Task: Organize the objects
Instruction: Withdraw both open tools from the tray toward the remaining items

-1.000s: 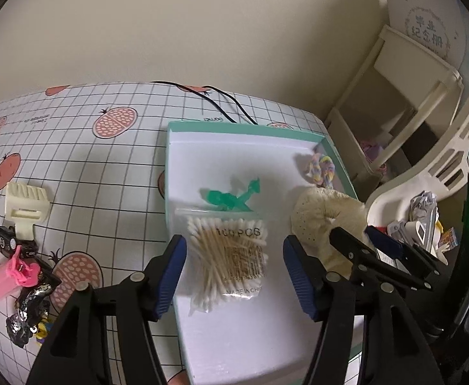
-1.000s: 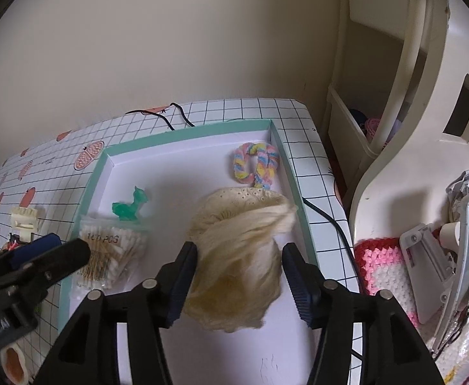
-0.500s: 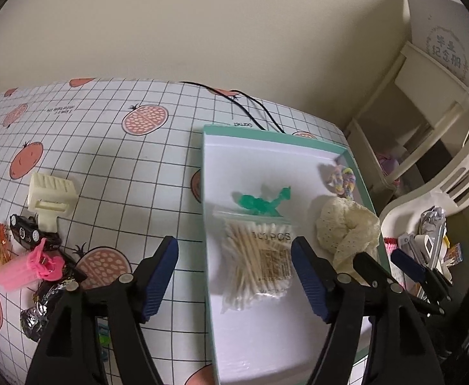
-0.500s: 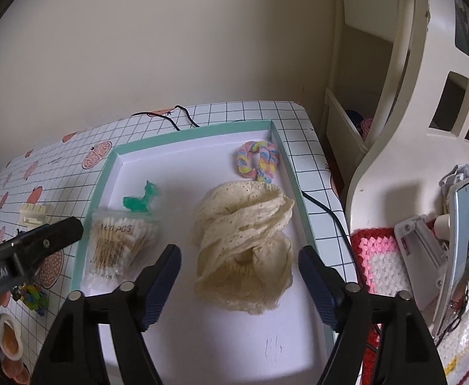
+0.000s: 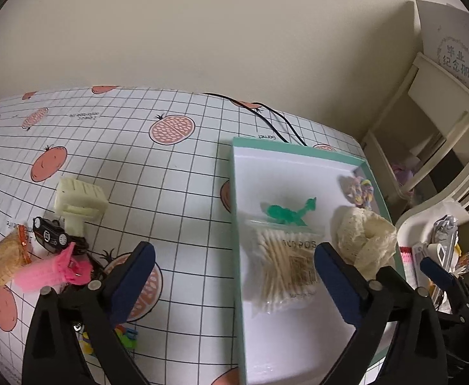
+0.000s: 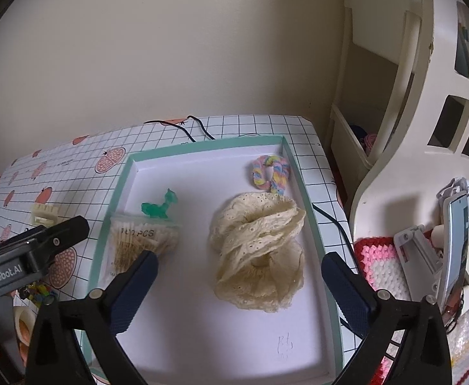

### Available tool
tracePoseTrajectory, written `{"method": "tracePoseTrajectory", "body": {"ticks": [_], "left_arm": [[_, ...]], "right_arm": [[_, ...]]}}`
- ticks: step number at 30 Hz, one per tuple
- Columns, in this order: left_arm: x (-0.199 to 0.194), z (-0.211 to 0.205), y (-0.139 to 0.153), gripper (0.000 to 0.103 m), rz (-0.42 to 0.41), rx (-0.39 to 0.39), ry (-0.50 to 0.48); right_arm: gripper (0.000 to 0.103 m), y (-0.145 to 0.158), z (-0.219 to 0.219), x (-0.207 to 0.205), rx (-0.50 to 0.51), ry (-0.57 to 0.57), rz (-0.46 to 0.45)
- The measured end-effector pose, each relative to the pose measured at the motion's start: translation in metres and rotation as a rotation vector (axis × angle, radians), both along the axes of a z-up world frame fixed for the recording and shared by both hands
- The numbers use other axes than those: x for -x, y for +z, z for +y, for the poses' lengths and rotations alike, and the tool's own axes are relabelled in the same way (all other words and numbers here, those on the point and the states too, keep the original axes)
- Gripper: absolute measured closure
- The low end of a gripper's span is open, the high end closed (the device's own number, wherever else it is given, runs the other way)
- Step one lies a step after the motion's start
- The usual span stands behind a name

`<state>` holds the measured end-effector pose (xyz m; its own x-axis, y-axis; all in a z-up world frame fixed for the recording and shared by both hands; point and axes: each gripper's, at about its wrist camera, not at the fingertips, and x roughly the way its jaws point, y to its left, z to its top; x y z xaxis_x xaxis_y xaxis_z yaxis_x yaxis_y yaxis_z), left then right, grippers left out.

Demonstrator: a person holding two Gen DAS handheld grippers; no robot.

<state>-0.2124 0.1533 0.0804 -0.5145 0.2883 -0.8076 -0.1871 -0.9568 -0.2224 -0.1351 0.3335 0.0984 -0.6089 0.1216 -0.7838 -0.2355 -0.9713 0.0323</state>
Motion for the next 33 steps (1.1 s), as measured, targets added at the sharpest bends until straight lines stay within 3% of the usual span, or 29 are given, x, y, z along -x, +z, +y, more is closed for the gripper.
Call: {"method": "tracePoseTrajectory", "body": {"ticks": [12,24,33], "left_arm": [[-0.005,-0.014,0.009,0.0,0.019,0.023,0.005],[-0.02,-0.043,0.024,0.0,0.069,0.114,0.027],[-0.036,-0.077,0.04,0.0,0.097,0.105,0.062]], "right_arm": [[0.0,0.004,-0.001,-0.01,0.05,-0.025,0.027],[0.0,0.012,-0.028,-0.025,0.054,-0.007,0.066],[0.0,0.013,-0.051,-0.035,0.061,0.027,0.067]]}}
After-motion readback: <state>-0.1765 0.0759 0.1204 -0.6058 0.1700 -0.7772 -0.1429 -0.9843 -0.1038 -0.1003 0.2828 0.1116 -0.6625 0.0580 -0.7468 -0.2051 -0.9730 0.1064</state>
